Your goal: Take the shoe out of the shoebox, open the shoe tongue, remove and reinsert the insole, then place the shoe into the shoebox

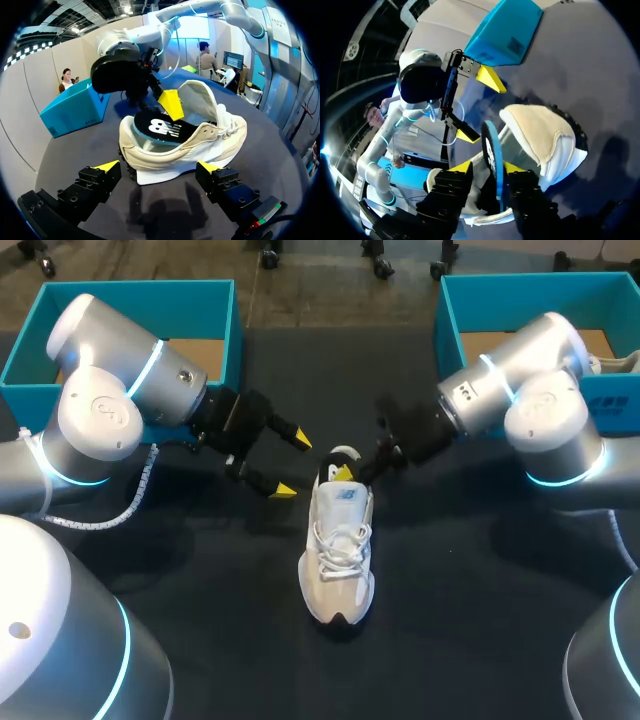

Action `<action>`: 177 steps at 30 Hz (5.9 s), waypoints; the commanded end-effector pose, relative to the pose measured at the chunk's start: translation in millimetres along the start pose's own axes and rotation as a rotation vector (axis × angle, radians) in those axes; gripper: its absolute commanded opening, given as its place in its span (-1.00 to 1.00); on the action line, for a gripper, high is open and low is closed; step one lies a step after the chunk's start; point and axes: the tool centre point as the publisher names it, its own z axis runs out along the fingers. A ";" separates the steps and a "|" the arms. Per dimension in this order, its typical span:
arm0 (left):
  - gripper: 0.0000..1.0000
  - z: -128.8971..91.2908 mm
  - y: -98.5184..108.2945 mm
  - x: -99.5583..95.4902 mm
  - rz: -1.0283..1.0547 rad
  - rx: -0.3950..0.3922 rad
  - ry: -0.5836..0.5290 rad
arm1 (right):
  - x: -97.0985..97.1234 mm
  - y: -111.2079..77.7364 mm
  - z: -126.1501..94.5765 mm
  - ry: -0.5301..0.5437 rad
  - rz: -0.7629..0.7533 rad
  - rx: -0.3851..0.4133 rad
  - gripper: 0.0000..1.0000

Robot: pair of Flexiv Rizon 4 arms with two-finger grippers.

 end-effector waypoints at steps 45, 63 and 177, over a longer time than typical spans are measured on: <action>1.00 -0.9 -0.1 1.0 0.000 0.000 -0.001 | 16.7 2.1 11.6 -0.071 0.007 -0.052 0.18; 1.00 -0.9 -0.1 1.0 0.000 0.000 -0.001 | 46.1 15.2 -8.5 -0.174 -0.075 -0.109 0.95; 1.00 -147.6 -12.1 -53.6 0.179 -0.203 -0.030 | 33.9 28.4 -4.8 -1.066 0.263 -0.337 -1.00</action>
